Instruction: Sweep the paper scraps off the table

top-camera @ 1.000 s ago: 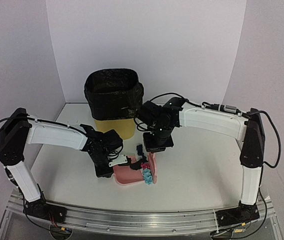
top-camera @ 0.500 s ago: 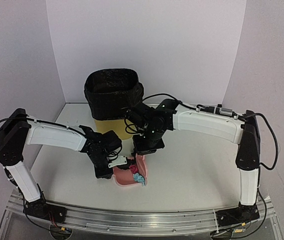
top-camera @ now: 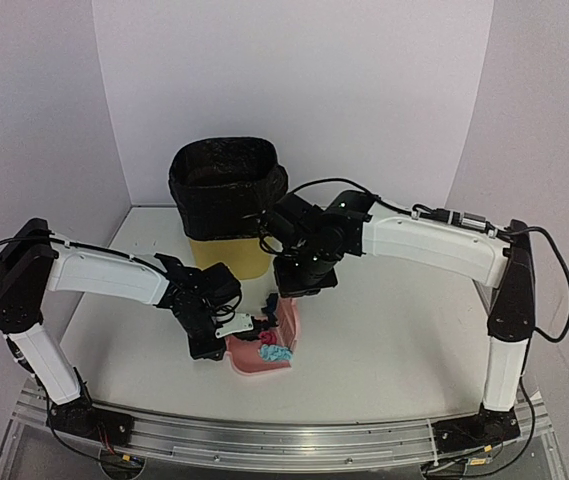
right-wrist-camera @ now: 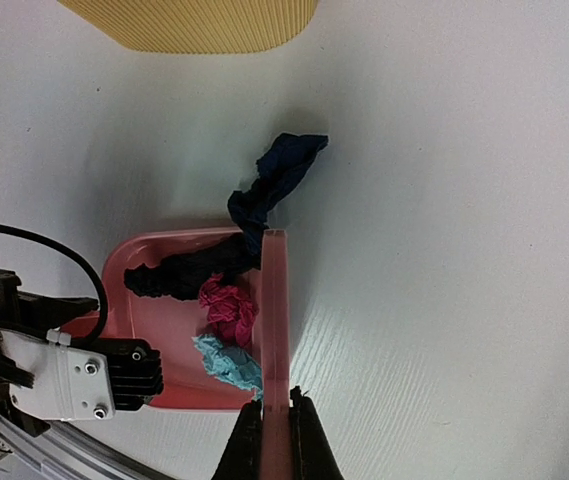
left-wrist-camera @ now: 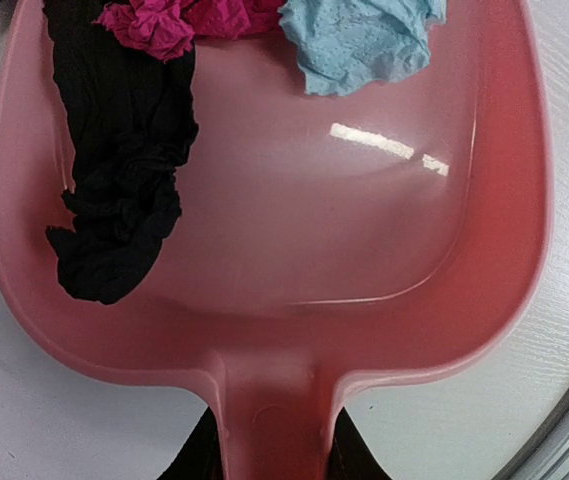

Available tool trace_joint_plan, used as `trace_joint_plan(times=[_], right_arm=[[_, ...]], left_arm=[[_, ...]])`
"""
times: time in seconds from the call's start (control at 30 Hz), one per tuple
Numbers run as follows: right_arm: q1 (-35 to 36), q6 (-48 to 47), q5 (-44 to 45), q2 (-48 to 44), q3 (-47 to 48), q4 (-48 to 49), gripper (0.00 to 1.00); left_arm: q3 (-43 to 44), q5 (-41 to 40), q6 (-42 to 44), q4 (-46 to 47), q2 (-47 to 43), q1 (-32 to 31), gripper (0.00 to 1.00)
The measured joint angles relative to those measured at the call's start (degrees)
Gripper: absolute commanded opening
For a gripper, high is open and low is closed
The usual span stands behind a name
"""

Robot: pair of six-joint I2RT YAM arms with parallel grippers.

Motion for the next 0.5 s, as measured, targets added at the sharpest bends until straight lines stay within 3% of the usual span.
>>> trace_joint_plan(times=[0.5], right_arm=[[0.01,3.65,-2.39,-3.61,-5.54,5.03,0.0]], left_arm=[[-1.86,1.32,-1.5,0.85,-1.33,0.0,0.0]])
